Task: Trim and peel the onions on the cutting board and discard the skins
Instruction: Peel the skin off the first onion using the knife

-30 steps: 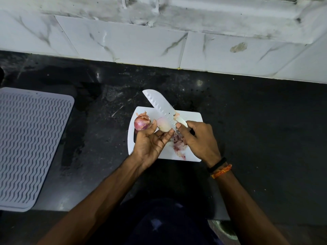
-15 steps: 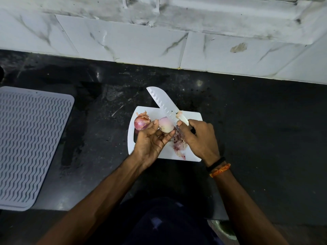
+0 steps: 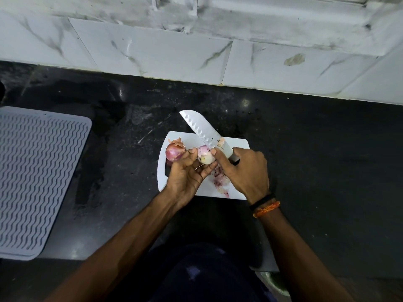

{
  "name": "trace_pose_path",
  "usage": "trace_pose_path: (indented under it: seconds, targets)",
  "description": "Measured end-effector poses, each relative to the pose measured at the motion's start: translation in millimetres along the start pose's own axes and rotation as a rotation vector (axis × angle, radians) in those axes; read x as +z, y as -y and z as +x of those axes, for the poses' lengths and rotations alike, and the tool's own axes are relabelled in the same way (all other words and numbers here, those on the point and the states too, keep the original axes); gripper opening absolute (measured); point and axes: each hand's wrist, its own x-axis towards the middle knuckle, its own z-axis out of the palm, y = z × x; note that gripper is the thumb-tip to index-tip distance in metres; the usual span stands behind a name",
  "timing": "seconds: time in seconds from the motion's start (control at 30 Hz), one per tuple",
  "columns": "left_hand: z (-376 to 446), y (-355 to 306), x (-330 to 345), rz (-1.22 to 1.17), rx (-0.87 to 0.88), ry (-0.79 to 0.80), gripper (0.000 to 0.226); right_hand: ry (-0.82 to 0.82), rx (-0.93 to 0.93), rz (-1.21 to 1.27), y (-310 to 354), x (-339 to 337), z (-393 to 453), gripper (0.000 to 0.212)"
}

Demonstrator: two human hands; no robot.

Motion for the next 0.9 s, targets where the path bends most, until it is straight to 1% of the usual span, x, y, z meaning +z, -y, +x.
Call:
trace_pose_path:
  seconds: [0.07, 0.13, 0.2, 0.23, 0.3, 0.37, 0.4, 0.53, 0.6, 0.7, 0.8, 0.9]
  targets:
    - [0, 0, 0, 0.011, 0.004, -0.002, 0.021, 0.045, -0.008, 0.011, 1, 0, -1, 0.058]
    - [1, 1, -1, 0.02, 0.002, -0.019, 0.026, 0.108, -0.005, 0.041, 4, 0, -4, 0.063]
    - [2, 1, -1, 0.016, 0.004, -0.037, 0.031, 0.161, 0.02, 0.145, 6, -1, -7, 0.058]
    - [2, 1, 0, 0.012, 0.006, -0.042, 0.029, 0.163, 0.038, 0.197, 6, -3, -8, 0.051]
    - [3, 1, 1, -0.009, 0.0, -0.04, 0.02, 0.109, 0.056, 0.247, 4, -5, -8, 0.04]
    - [2, -1, 2, -0.033, -0.03, -0.029, 0.012, 0.046, 0.077, 0.26, -1, -7, -6, 0.039]
    - [1, -1, 2, -0.042, -0.047, -0.025, 0.012, 0.031, 0.098, 0.265, -4, -8, -5, 0.041]
    - [2, -2, -2, -0.056, -0.073, -0.017, 0.027, 0.024, 0.168, 0.224, -11, -11, -3, 0.045]
    - [3, -1, -3, -0.075, -0.074, -0.004, 0.032, 0.059, 0.178, 0.2, -13, -11, -3, 0.04]
    - [3, -1, -3, -0.079, -0.071, 0.011, 0.038, 0.108, 0.17, 0.206, -11, -11, -3, 0.027]
    - [3, -2, -4, -0.057, -0.051, 0.01, 0.039, 0.091, 0.137, 0.241, -9, -13, -4, 0.015]
    - [3, -2, -4, -0.034, -0.035, 0.015, 0.031, 0.078, 0.118, 0.285, -7, -12, -3, 0.022]
